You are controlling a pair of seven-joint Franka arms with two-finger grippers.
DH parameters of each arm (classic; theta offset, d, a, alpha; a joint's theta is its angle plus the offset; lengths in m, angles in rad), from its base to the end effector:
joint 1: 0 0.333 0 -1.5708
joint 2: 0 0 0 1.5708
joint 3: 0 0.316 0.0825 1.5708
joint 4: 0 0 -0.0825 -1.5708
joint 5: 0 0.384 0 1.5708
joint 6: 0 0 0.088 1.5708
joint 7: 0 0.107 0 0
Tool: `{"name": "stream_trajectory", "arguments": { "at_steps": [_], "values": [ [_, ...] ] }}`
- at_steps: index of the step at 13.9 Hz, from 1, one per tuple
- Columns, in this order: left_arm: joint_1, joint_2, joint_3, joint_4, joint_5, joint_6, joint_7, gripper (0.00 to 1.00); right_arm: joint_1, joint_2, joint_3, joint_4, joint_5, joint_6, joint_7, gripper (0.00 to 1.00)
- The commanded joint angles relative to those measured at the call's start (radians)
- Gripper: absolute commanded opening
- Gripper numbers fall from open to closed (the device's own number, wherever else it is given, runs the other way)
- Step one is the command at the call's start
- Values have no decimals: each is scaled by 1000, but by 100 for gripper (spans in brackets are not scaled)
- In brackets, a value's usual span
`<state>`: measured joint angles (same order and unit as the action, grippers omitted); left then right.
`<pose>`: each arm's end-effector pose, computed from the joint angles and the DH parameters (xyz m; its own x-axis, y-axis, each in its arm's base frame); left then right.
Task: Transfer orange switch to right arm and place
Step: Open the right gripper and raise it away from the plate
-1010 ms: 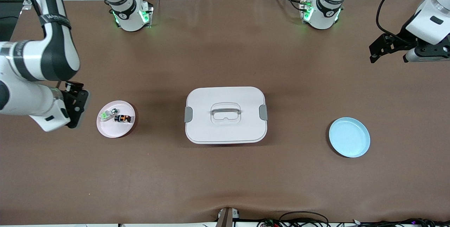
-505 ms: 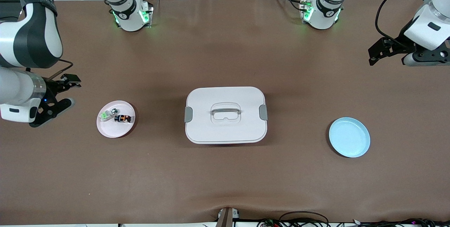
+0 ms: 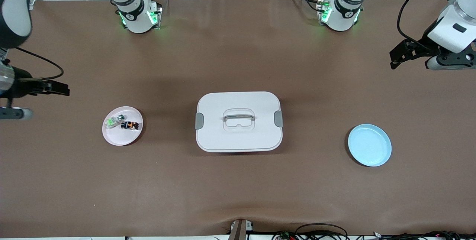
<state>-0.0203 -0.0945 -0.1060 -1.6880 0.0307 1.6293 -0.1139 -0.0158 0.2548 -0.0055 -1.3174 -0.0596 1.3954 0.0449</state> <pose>0.5259 -0.0663 0.6251 0.9991 -0.0141 0.0396 -0.0126 -0.9993 -0.0364 0.6111 -0.0198 0.5794 0.9820 -0.0762 -0.1726 -0.0651 -0.9955 0.0688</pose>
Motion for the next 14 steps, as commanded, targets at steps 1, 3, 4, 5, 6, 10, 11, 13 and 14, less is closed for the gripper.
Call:
{"name": "stream_trajectory", "arguments": {
  "at_steps": [1,3,4,5,6,10,11,13,14],
  "values": [
    [6,-10,0,-1,-14,0,13,100,-23,-17,6,64,4,-12,61,100],
    [6,-10,0,-1,-14,0,13,100,-48,-17,4,108,15,-15,49,100],
    [5,-10,0,-1,-14,0,13,100,-68,-19,13,110,27,-15,44,100],
    [6,-10,0,-1,-14,0,14,100,-67,-19,16,110,35,-15,44,100],
    [5,-10,0,-1,-14,0,14,100,-67,-23,16,110,50,-13,53,100],
    [5,-8,0,1,-14,1,14,100,-69,-51,10,101,73,-32,58,100],
    [5,-8,0,1,-11,0,14,100,-69,-51,12,102,73,-32,58,100],
    [6,-10,0,1,-11,0,16,100,-73,-51,7,104,72,-32,49,100],
    [6,-10,0,1,-11,0,17,100,-84,-49,6,106,81,-32,49,100]
  ]
}}
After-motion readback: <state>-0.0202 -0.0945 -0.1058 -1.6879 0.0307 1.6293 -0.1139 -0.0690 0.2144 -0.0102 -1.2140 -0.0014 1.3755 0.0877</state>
